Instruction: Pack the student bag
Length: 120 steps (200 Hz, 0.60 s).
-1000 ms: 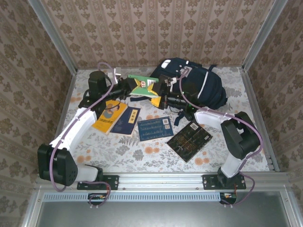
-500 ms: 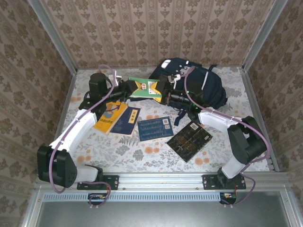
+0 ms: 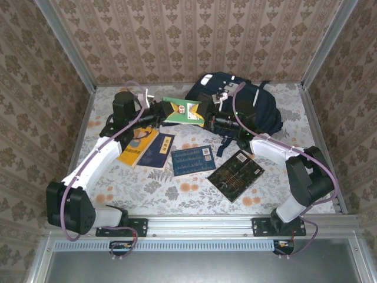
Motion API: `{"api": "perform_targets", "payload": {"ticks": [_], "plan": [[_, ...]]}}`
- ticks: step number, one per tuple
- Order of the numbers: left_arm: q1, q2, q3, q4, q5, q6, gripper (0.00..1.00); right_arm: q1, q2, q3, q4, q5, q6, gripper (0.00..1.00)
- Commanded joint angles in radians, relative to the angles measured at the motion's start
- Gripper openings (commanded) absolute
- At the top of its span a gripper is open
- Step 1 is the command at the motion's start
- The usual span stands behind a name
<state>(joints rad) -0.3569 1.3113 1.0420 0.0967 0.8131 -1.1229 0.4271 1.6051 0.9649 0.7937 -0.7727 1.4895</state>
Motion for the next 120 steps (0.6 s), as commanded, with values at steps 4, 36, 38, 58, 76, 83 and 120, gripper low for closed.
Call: {"api": "perform_targets", "payload": {"ticks": [4,36,38,58,76,83,120], "plan": [[-0.013,-0.027,-0.026,0.070,0.050,-0.015,0.02,-0.006,-0.010,0.038,0.046,-0.033,-0.026,0.40],[-0.026,-0.021,-0.030,0.098,0.057,-0.037,0.02,-0.011,0.014,0.033,0.099,-0.031,0.008,0.39],[-0.025,-0.021,-0.030,0.096,0.057,-0.037,0.02,-0.011,0.015,0.032,0.103,-0.032,0.011,0.38],[-0.025,-0.021,-0.027,0.083,0.055,-0.032,0.03,-0.017,0.014,0.026,0.109,-0.023,0.018,0.29],[-0.018,-0.026,-0.021,0.038,0.045,-0.010,0.15,-0.023,-0.003,0.019,0.057,-0.014,-0.014,0.21],[-0.013,-0.026,-0.020,0.033,0.043,-0.008,0.22,-0.025,-0.013,0.019,0.024,-0.012,-0.034,0.18],[-0.007,-0.024,-0.010,0.025,0.056,-0.004,0.51,-0.032,-0.061,0.009,-0.125,0.012,-0.116,0.10]]}}
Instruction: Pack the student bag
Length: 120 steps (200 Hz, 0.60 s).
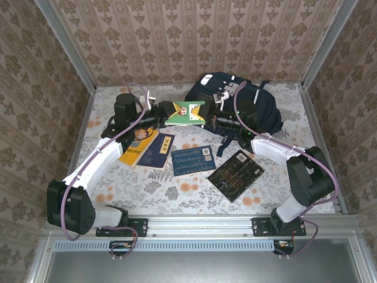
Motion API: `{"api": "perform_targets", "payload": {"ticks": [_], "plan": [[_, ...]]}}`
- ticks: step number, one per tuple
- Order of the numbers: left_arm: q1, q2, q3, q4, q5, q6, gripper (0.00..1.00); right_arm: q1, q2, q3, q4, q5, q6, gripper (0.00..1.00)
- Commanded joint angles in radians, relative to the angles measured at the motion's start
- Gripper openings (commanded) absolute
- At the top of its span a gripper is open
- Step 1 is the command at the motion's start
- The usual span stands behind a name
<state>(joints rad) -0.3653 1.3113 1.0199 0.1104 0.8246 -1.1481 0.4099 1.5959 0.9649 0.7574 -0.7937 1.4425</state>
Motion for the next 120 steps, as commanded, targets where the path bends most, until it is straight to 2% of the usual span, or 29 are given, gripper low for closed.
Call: {"api": "perform_targets", "payload": {"ticks": [1,26,63,78,83,96,109,120], "plan": [[0.002,-0.024,0.012,0.012,0.045,0.021,0.51,-0.015,-0.053,0.009,-0.091,0.033,-0.070,0.10],[0.011,-0.026,-0.009,0.070,0.059,-0.004,0.48,-0.024,-0.082,-0.006,-0.166,0.060,-0.096,0.06],[0.013,-0.006,-0.053,0.184,0.066,-0.064,0.27,-0.025,-0.117,-0.018,-0.245,0.105,-0.119,0.05],[0.011,0.007,-0.058,0.221,0.071,-0.084,0.15,-0.024,-0.122,-0.019,-0.251,0.108,-0.118,0.07],[0.011,0.011,-0.061,0.237,0.075,-0.092,0.11,-0.024,-0.122,-0.018,-0.255,0.106,-0.118,0.11],[0.014,0.019,-0.070,0.289,0.082,-0.126,0.04,-0.027,-0.126,-0.015,-0.265,0.102,-0.122,0.35],[0.017,0.027,-0.085,0.374,0.086,-0.184,0.00,-0.031,-0.123,-0.015,-0.251,0.082,-0.114,0.60],[0.021,0.035,-0.098,0.444,0.090,-0.245,0.00,-0.034,-0.121,-0.022,-0.221,0.058,-0.099,0.75]]}}
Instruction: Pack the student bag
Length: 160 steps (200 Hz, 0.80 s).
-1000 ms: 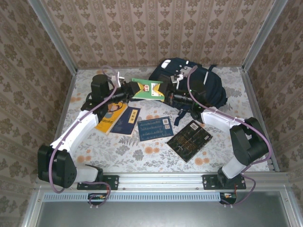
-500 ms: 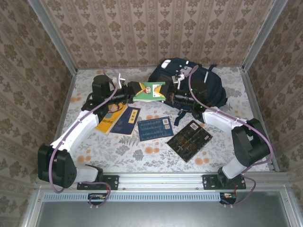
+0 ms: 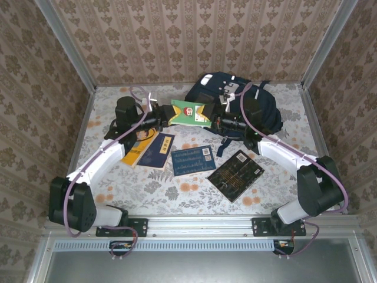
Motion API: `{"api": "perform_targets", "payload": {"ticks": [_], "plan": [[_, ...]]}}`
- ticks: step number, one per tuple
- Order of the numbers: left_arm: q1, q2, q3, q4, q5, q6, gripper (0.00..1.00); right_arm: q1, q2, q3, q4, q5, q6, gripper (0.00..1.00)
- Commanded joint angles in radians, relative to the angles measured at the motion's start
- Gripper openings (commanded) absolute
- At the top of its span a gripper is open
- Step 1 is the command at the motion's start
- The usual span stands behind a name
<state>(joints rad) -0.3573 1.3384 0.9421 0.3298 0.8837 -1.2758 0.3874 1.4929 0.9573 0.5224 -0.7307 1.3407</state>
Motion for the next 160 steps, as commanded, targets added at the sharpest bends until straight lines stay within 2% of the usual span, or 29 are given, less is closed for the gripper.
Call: {"api": "perform_targets", "payload": {"ticks": [1,13,25,57,74,97,124,160], "plan": [[0.013,0.010,-0.022,0.231,0.031,-0.122,0.00,-0.013,-0.017,-0.014,0.019,-0.008,0.006,0.76],[0.015,0.025,-0.042,0.352,0.027,-0.220,0.00,-0.024,-0.001,-0.038,0.114,-0.038,0.058,0.88],[0.017,0.050,-0.061,0.475,0.018,-0.321,0.00,-0.037,0.022,-0.064,0.231,-0.064,0.125,0.95],[0.002,0.142,-0.099,0.755,-0.005,-0.544,0.00,-0.048,0.094,-0.104,0.518,-0.080,0.293,0.97],[-0.011,0.175,-0.114,0.821,-0.013,-0.589,0.00,-0.046,0.102,-0.101,0.533,-0.081,0.308,0.97],[-0.024,0.176,-0.127,0.818,-0.018,-0.577,0.00,-0.046,0.097,-0.092,0.534,-0.085,0.305,0.97],[-0.023,0.173,-0.142,0.806,-0.010,-0.561,0.00,-0.049,0.085,-0.095,0.529,-0.077,0.304,0.93],[-0.025,0.169,-0.153,0.759,0.019,-0.516,0.00,-0.061,0.083,-0.109,0.520,-0.051,0.312,0.74]]}}
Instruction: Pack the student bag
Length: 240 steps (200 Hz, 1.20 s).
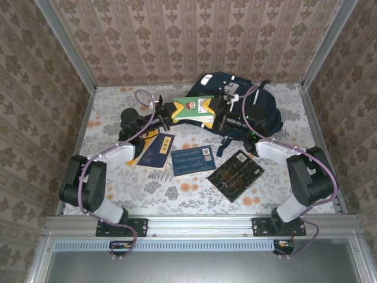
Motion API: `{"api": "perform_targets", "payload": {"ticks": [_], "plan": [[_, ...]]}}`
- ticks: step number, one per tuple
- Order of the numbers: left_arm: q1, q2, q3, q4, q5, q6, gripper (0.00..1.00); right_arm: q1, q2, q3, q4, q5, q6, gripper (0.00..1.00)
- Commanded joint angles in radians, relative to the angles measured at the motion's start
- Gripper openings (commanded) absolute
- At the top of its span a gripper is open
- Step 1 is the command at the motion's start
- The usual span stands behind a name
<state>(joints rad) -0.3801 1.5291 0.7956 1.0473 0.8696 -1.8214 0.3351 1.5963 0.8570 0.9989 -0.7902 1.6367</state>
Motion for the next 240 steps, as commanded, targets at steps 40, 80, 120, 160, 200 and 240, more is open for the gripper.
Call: {"api": "perform_targets", "payload": {"ticks": [40,80,120,160,200,240], "plan": [[-0.012,-0.024,-0.030,-0.003,0.048,0.080,0.00,-0.009,-0.030,0.007,0.028,0.009,0.021,0.57],[-0.014,-0.020,-0.024,-0.033,0.053,0.112,0.00,-0.011,-0.045,0.002,-0.021,-0.001,-0.012,0.25],[-0.014,-0.061,0.033,-0.304,0.070,0.319,0.39,-0.042,-0.081,-0.001,-0.240,0.017,-0.151,0.00],[-0.037,-0.002,0.297,-0.916,-0.041,0.811,0.54,-0.224,-0.124,-0.008,-0.453,0.118,-0.251,0.00],[-0.144,0.313,0.676,-1.106,-0.078,0.950,0.55,-0.431,-0.193,0.013,-0.664,0.315,-0.336,0.00],[-0.258,0.669,1.200,-1.350,-0.152,1.093,0.56,-0.561,-0.291,0.012,-0.887,0.627,-0.453,0.00]]}}
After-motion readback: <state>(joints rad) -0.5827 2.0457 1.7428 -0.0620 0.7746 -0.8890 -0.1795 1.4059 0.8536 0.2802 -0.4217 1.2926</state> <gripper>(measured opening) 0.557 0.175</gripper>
